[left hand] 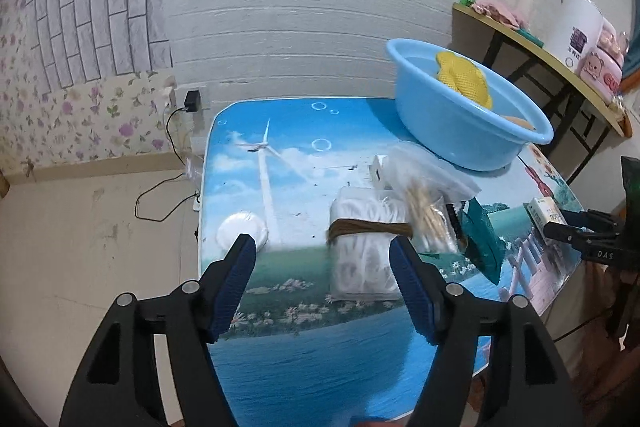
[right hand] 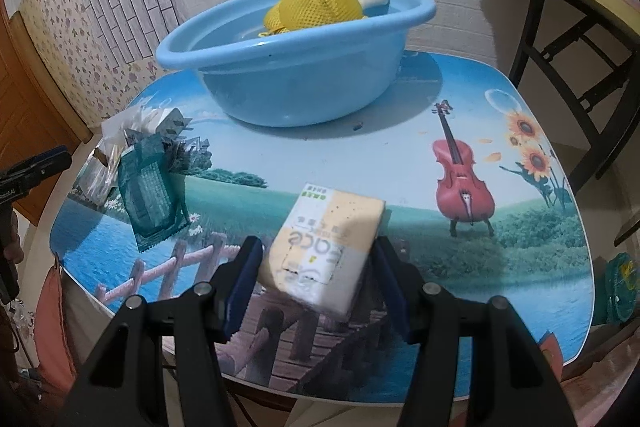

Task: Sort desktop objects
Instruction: 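Grasp the white round lid with the left tool while the right tool holds the tissue pack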

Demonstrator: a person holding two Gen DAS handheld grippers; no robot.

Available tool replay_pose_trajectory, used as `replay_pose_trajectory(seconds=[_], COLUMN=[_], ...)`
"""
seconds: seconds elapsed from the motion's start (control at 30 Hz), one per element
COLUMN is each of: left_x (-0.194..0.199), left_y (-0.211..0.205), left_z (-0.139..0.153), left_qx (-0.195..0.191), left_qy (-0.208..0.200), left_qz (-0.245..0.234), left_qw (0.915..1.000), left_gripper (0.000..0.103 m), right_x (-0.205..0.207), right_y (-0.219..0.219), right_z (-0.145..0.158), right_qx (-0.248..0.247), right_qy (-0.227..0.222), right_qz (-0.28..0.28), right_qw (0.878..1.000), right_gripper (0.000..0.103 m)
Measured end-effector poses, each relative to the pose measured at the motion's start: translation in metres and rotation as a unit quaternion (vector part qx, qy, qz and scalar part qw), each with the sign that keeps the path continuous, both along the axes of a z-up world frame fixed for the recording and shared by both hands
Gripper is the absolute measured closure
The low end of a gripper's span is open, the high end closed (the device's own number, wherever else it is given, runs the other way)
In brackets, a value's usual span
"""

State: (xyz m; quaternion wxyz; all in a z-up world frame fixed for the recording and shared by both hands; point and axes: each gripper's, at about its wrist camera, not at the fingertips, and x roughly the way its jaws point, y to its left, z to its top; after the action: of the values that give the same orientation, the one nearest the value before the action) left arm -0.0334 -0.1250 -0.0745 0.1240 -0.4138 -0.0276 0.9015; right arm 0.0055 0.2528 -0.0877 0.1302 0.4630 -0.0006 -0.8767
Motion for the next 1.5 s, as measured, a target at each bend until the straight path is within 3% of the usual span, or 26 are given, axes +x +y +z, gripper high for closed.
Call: replay_pose_trajectory(seconds=[0.27, 0.67, 0.93, 0.97, 1.0, 1.07, 1.17, 1.37, 1.43, 1.5], left_x=[0.002, -0.026, -0.041, -0.042, -0.043, -0.045, -0.046, -0.044, -0.042, -0.041], left_y=[-0.011, -0.025, -0.026, -0.024, -0.023, -0.023, -0.021, -0.021, -0.019, -0.017], left_z=[-0.015, -0.037, -0.045, -0.045, -0.044, -0.042, -0.041, -0.036, -0.033, -0.029], left_qx=[0.006, -0.045, -0.055, -0.059, -0.064, -0.062, -0.064, -0.050, -0.045, -0.042], left_qy=[-0.006, -0.019, -0.016, -0.015, -0.013, -0.010, -0.011, -0.008, -0.005, 0.000], left_qz=[0.007, -0.019, -0.037, -0.040, -0.042, -0.041, -0.043, -0.033, -0.033, -0.032], left_qw=[0.9999, 0.9986, 0.9977, 0.9973, 0.9970, 0.9972, 0.9970, 0.9982, 0.9984, 0.9986], left_gripper=[0.034, 0.034, 0.034, 0.038, 0.051, 0.066, 0.066, 0.066, 0.066, 0.066], right_x=[-0.007, -0.011, -0.013, -0.013, -0.013, -0.014, -0.014, -0.015, -0.015, -0.015], right_y=[-0.007, -0.017, -0.019, -0.020, -0.020, -0.023, -0.029, -0.032, -0.030, -0.027], right_z=[-0.003, -0.004, -0.007, -0.007, -0.007, -0.006, -0.007, -0.011, -0.010, -0.007], right_qx=[0.015, 0.029, 0.039, 0.041, 0.043, 0.049, 0.059, 0.063, 0.062, 0.061], right_qy=[-0.005, -0.007, -0.010, -0.010, -0.010, -0.008, -0.009, -0.010, -0.007, -0.002], right_qz=[0.004, 0.008, 0.006, 0.005, 0.005, 0.006, 0.012, 0.016, 0.014, 0.011], right_qw=[1.000, 1.000, 0.999, 0.999, 0.999, 0.999, 0.998, 0.998, 0.998, 0.998], right_gripper=[0.047, 0.046, 0.046, 0.046, 0.046, 0.044, 0.027, 0.026, 0.031, 0.051])
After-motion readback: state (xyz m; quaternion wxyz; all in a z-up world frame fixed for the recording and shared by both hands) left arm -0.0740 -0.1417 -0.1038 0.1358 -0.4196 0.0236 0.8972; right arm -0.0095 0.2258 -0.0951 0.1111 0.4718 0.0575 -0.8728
